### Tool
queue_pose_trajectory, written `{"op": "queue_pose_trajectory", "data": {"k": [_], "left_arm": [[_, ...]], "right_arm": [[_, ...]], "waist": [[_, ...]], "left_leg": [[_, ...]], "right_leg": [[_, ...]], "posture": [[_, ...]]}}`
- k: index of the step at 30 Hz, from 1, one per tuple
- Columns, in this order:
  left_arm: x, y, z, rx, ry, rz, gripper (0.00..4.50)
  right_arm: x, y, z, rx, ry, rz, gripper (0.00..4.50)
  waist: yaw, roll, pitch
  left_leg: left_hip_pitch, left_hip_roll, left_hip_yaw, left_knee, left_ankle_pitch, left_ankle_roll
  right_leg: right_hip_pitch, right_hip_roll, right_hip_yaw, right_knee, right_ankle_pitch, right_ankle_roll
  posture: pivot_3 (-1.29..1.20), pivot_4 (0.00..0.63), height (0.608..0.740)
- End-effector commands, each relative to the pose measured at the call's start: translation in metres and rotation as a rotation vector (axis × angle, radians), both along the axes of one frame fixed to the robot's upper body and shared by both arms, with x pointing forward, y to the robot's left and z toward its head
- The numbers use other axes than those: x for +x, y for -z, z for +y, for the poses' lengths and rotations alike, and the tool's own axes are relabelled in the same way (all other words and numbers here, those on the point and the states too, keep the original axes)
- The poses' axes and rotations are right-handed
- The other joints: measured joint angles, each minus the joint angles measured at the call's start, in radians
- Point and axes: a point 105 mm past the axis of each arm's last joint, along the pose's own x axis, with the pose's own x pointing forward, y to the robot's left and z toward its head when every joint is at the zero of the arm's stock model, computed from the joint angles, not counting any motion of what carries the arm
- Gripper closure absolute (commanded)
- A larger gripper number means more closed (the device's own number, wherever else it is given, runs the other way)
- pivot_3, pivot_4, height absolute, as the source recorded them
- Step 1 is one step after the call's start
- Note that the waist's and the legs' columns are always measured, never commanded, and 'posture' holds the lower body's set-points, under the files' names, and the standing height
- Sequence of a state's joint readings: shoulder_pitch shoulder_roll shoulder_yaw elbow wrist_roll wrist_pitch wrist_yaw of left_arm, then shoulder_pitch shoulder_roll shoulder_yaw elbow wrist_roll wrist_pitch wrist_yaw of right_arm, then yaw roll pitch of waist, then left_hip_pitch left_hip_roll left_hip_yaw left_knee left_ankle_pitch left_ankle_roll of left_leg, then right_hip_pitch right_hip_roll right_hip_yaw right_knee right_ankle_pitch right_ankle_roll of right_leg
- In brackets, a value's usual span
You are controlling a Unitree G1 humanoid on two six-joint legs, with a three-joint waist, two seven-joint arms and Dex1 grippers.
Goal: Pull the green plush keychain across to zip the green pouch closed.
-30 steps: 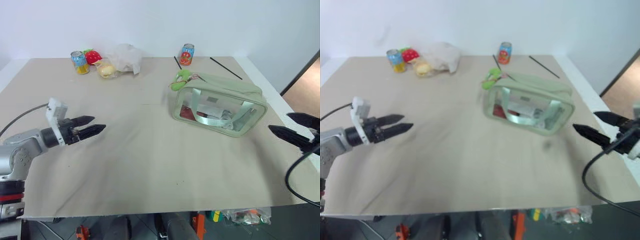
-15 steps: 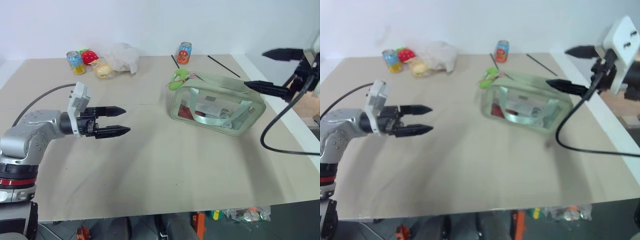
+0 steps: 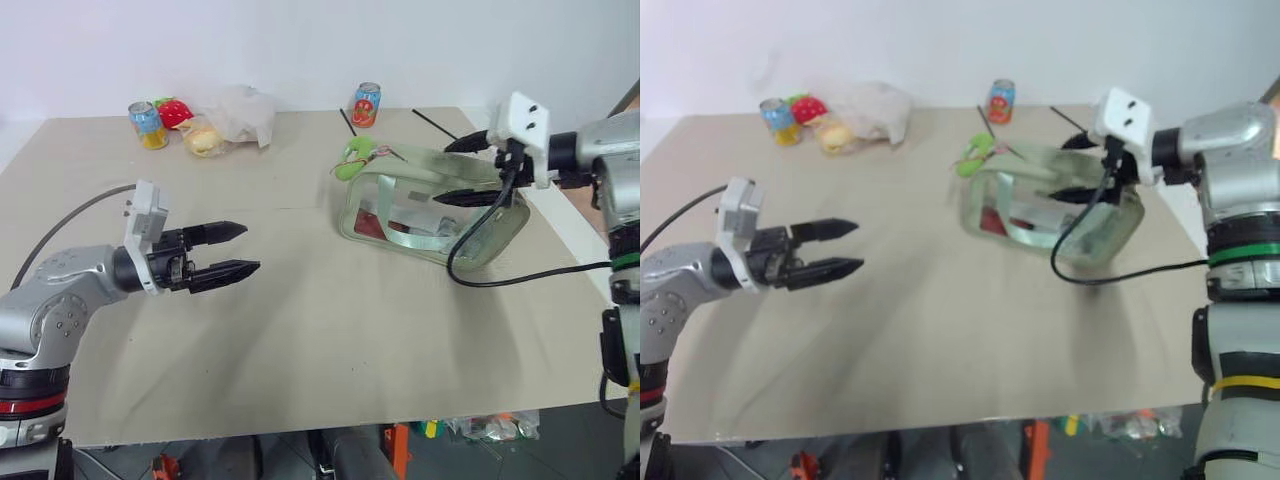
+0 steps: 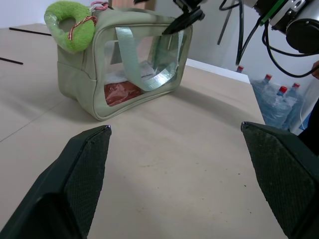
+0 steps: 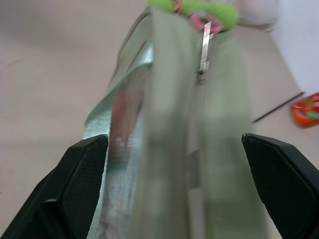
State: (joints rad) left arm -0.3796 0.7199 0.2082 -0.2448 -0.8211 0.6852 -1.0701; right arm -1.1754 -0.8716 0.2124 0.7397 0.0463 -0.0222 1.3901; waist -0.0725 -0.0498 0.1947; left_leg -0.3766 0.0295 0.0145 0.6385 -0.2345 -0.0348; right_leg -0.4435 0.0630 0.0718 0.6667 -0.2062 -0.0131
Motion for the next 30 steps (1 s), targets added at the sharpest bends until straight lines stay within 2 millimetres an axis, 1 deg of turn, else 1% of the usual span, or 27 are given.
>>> {"op": "queue_pose_trajectory", "data": {"k": [1, 6, 10, 11, 17, 21, 24, 26, 30], "left_arm": [[-0.004, -0.014, 0.003, -0.022, -0.024, -0.062, 0.00], [-0.005, -0.014, 0.006, -0.025, -0.050, -0.059, 0.00], [-0.004, -0.014, 0.011, -0.040, -0.081, -0.054, 0.00], [-0.003, -0.015, 0.014, -0.053, -0.096, -0.051, 0.00], [0.001, -0.015, 0.040, -0.141, -0.214, -0.024, 0.00], [0.002, -0.006, 0.065, -0.194, -0.329, 0.009, 0.00], [0.000, -0.001, 0.076, -0.228, -0.384, 0.025, 0.00], [-0.001, 0.002, 0.078, -0.233, -0.400, 0.033, 0.00], [-0.005, 0.009, 0.070, -0.200, -0.387, 0.049, 0.00]], "right_arm": [[0.004, -0.008, -0.001, -0.033, -0.004, -0.044, 1.26], [0.006, 0.006, 0.000, -0.076, -0.025, -0.010, 2.99], [0.007, 0.011, 0.002, -0.079, -0.035, 0.006, 4.36], [0.006, 0.012, 0.003, -0.080, -0.042, 0.011, 4.45], [0.008, 0.014, 0.008, -0.094, -0.064, 0.007, 4.45], [0.013, 0.008, 0.017, -0.088, -0.072, -0.016, 4.45], [0.014, 0.004, 0.023, -0.086, -0.084, -0.025, 4.45], [0.015, 0.003, 0.024, -0.087, -0.084, -0.028, 4.45], [0.016, 0.005, 0.023, -0.080, -0.080, -0.022, 4.45]], "waist": [[0.000, 0.000, 0.000], [0.000, 0.000, 0.000], [0.000, 0.000, 0.000], [0.000, 0.000, 0.000], [-0.004, 0.000, 0.000], [-0.008, 0.000, 0.000], [-0.010, 0.000, 0.000], [-0.012, 0.000, 0.000], [-0.013, 0.000, 0.000]], "left_leg": [[0.000, 0.000, 0.000, 0.000, 0.000, 0.000], [0.000, 0.000, 0.000, 0.000, 0.000, 0.000], [0.000, 0.000, 0.000, 0.000, 0.000, 0.000], [0.000, 0.000, 0.000, 0.000, 0.000, 0.000], [0.003, 0.001, 0.000, 0.001, 0.000, 0.000], [0.003, 0.001, 0.001, 0.001, 0.000, 0.000], [0.004, 0.002, 0.002, 0.001, 0.000, -0.001], [0.004, 0.002, 0.002, 0.001, 0.001, -0.001], [0.005, 0.003, 0.002, 0.001, 0.001, -0.001]], "right_leg": [[0.000, 0.000, 0.000, 0.000, 0.000, 0.000], [0.000, 0.000, 0.000, 0.000, 0.000, 0.000], [0.001, 0.000, 0.000, 0.000, 0.000, 0.000], [0.001, -0.001, 0.000, 0.000, 0.000, 0.000], [0.002, 0.001, 0.000, 0.001, 0.001, -0.001], [0.002, 0.002, 0.000, 0.002, 0.002, -0.002], [0.001, 0.002, 0.000, 0.002, 0.002, -0.003], [0.001, 0.003, 0.000, 0.002, 0.003, -0.003], [0.001, 0.003, 0.000, 0.002, 0.003, -0.003]], "posture": [[0.00, 0.150, 0.740], [0.00, 0.150, 0.740], [0.00, 0.150, 0.740], [0.00, 0.150, 0.740], [0.00, 0.150, 0.740], [0.00, 0.150, 0.740], [0.00, 0.150, 0.740], [0.00, 0.150, 0.740], [0.00, 0.150, 0.740]]}}
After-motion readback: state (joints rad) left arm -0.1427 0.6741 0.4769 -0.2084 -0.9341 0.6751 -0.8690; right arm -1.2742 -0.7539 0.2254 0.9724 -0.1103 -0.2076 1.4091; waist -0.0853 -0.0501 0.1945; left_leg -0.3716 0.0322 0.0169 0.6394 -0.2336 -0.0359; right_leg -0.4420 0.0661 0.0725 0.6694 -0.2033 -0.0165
